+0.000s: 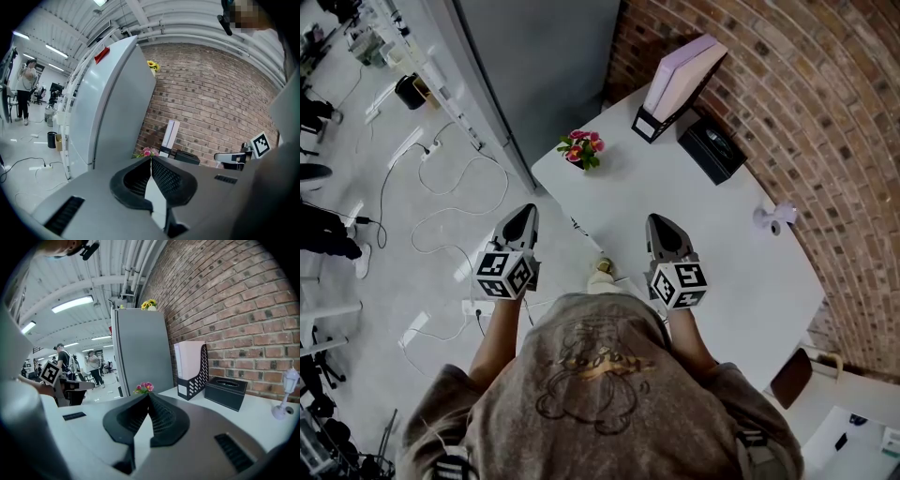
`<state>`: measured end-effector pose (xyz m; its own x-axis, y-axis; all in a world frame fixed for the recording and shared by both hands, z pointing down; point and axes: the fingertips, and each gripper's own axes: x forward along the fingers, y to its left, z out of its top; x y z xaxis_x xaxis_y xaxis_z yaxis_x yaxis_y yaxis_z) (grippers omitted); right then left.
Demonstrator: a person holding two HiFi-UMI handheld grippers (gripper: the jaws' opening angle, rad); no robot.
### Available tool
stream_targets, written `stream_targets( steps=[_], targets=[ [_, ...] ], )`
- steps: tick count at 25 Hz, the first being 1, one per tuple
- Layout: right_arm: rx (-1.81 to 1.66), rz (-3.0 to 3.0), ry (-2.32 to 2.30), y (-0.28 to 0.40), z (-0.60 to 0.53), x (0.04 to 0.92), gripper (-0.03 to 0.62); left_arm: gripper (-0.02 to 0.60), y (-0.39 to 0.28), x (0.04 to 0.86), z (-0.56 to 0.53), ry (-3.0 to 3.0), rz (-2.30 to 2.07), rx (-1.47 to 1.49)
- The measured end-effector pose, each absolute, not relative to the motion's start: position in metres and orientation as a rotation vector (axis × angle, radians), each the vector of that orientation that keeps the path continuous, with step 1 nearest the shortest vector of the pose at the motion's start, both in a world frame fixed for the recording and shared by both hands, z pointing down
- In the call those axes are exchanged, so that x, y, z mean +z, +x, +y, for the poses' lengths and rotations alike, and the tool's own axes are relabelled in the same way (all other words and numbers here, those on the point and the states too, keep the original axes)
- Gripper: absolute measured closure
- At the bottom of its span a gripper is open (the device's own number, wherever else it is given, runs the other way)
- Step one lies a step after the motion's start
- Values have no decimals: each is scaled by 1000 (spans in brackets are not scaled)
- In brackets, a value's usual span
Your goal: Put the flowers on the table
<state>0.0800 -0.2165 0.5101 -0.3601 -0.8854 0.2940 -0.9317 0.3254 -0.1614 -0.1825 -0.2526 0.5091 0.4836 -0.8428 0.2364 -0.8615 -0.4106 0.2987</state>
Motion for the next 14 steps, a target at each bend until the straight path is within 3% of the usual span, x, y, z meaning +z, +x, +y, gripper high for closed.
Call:
stream_targets(
  steps=[14],
  targets=[
    [467, -2435, 1658, 76, -226, 514, 591, 555, -183, 514, -259, 2340, -1434, 79]
  ],
)
